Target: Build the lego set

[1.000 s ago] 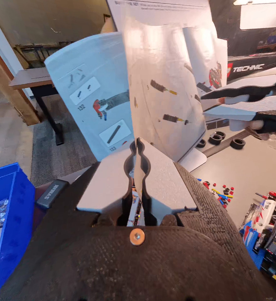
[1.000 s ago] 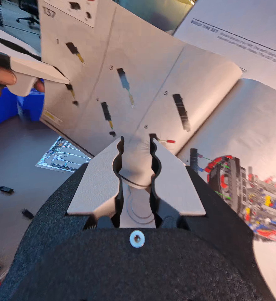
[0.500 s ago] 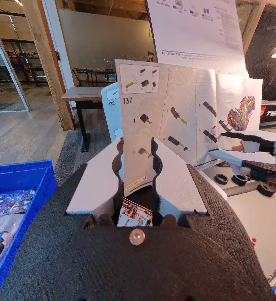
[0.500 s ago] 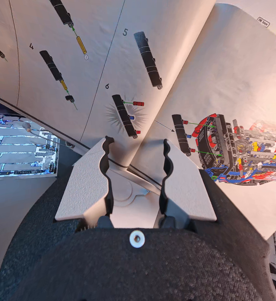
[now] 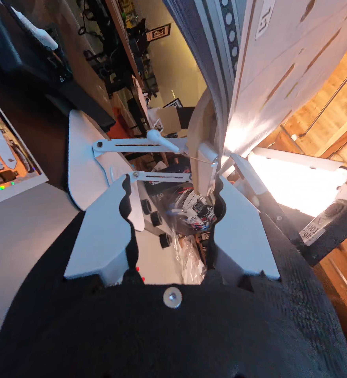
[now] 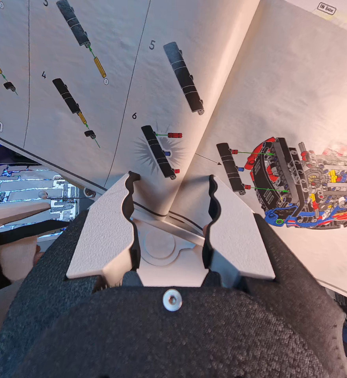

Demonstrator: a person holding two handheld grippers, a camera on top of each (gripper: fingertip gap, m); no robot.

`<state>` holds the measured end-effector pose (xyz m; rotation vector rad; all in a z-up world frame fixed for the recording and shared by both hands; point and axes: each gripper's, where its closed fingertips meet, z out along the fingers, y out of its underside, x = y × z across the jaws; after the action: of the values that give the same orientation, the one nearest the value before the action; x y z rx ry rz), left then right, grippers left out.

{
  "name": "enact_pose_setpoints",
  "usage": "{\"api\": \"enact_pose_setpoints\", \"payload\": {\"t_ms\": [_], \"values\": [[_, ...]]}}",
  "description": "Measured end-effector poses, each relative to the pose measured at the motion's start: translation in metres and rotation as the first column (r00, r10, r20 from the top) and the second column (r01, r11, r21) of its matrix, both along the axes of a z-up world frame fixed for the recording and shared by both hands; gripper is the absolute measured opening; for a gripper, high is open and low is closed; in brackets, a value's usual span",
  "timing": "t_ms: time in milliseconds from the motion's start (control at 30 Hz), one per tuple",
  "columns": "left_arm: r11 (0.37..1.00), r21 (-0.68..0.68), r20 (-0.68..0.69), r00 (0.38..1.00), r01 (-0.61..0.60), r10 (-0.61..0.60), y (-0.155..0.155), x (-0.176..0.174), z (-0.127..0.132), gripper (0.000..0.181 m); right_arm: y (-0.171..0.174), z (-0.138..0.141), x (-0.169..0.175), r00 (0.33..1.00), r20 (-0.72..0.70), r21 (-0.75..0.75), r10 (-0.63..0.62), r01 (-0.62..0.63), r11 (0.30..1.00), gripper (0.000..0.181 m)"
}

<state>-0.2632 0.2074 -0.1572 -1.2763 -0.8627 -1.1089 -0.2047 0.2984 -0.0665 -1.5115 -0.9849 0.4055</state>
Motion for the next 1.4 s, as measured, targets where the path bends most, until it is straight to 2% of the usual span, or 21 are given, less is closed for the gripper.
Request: {"api": "enact_pose_setpoints", "payload": {"t_ms": [67, 100, 200, 300, 367, 400, 467, 533, 633, 700, 767, 867, 900, 967, 1100, 1133, 1200, 1233, 1300, 1333, 1400], "values": [[0.995, 0.093, 0.095, 0.995, -0.042, 0.033, 0.006, -0.008, 0.01, 0.066, 0.001, 0.0, -0.001, 1.0, 0.004, 0.004, -0.004, 0.004, 1.0, 0.072], [0.986, 0.148, 0.128, 0.99, -0.082, 0.064, 0.004, -0.016, 0.018, 0.049, 0.001, 0.0, -0.001, 1.0, 0.004, 0.005, -0.007, 0.007, 1.0, 0.071], [0.975, 0.168, 0.097, 0.986, -0.147, 0.132, 0.0, -0.027, 0.024, 0.009, 0.002, 0.0, -0.002, 1.0, 0.005, 0.022, -0.017, 0.017, 1.0, 0.071], [0.964, 0.222, 0.039, 0.989, -0.148, 0.143, -0.012, -0.024, 0.039, 0.003, 0.003, 0.0, -0.005, 0.999, 0.014, 0.073, -0.037, 0.036, 0.997, 0.07], [0.964, 0.207, -0.019, 0.985, -0.165, 0.172, -0.017, -0.02, 0.047, 0.002, 0.003, 0.0, -0.006, 0.998, 0.013, 0.096, -0.055, 0.053, 0.994, 0.069], [0.966, 0.192, -0.063, 0.98, -0.175, 0.19, -0.019, -0.017, 0.051, 0.002, 0.004, 0.0, -0.007, 0.998, 0.012, 0.105, -0.062, 0.061, 0.993, 0.069], [0.968, 0.144, -0.246, 0.941, -0.203, 0.234, -0.018, -0.015, 0.058, 0.0, 0.005, 0.0, -0.007, 0.997, 0.014, 0.124, -0.074, 0.072, 0.99, 0.068], [0.975, 0.103, -0.433, 0.874, -0.195, 0.22, -0.012, -0.016, 0.068, 0.0, 0.006, 0.0, -0.007, 0.997, 0.011, 0.137, -0.078, 0.075, 0.988, 0.068], [0.986, 0.063, -0.623, 0.766, -0.152, 0.158, 0.002, -0.016, 0.086, 0.0, 0.005, 0.0, -0.007, 0.997, -0.002, 0.145, -0.071, 0.07, 0.987, 0.068], [0.993, 0.033, -0.744, 0.661, -0.11, 0.098, 0.013, -0.006, 0.098, 0.0, 0.005, -0.001, -0.007, 0.998, -0.008, 0.146, -0.067, 0.068, 0.987, 0.067], [0.999, -0.023, -0.87, 0.493, -0.049, 0.004, 0.029, 0.009, 0.105, 0.0, 0.004, -0.001, -0.008, 0.998, -0.013, 0.148, -0.06, 0.062, 0.987, 0.066], [0.989, -0.125, -0.988, 0.082, 0.073, -0.131, 0.047, 0.041, 0.099, 0.0, 0.004, -0.001, -0.007, 0.999, -0.025, 0.152, -0.047, 0.05, 0.987, 0.066], [0.978, -0.138, -0.99, -0.006, 0.156, -0.139, 0.047, 0.057, 0.097, 0.0, 0.004, -0.001, -0.006, 0.999, -0.02, 0.152, -0.04, 0.042, 0.987, 0.065], [0.958, -0.161, -0.987, -0.034, 0.237, -0.157, 0.046, 0.069, 0.099, 0.0, 0.004, -0.002, -0.006, 1.0, -0.018, 0.155, -0.003, 0.006, 0.988, 0.065], [0.958, -0.218, -0.975, -0.074, 0.188, -0.207, 0.047, 0.06, 0.091, 0.0, -0.005, -0.006, -0.003, 0.997, 0.037, 0.156, 0.07, -0.075, 0.985, 0.074], [0.978, -0.16, -0.984, -0.101, 0.131, -0.147, 0.046, 0.052, 0.097, 0.0, -0.007, -0.006, 0.001, 0.996, 0.03, 0.142, 0.084, -0.088, 0.986, 0.073], [0.999, 0.003, -0.995, -0.101, 0.04, 0.007, 0.039, 0.038, 0.12, 0.0, -0.01, -0.003, 0.012, 0.995, -0.009, 0.124, 0.098, -0.096, 0.988, 0.069], [1.0, 0.007, -0.996, -0.088, 0.029, 0.009, 0.038, 0.036, 0.121, 0.006, -0.008, -0.002, 0.017, 0.995, -0.028, 0.121, 0.096, -0.092, 0.988, 0.067], [0.991, -0.126, -0.989, -0.083, 0.036, -0.123, 0.044, 0.04, 0.099, 0.03, -0.004, -0.004, 0.023, 0.996, -0.036, 0.107, 0.086, -0.082, 0.991, 0.068], [0.985, -0.173, -0.979, -0.112, 0.029, -0.169, 0.048, 0.042, 0.089, 0.03, -0.002, -0.007, 0.022, 0.996, -0.031, 0.103, 0.083, -0.08, 0.991, 0.068], [0.989, -0.147, -0.965, -0.215, -0.024, -0.149, 0.054, 0.039, 0.086, 0.0, 0.002, -0.01, 0.021, 0.998, -0.014, 0.104, 0.069, -0.067, 0.992, 0.071]]}}
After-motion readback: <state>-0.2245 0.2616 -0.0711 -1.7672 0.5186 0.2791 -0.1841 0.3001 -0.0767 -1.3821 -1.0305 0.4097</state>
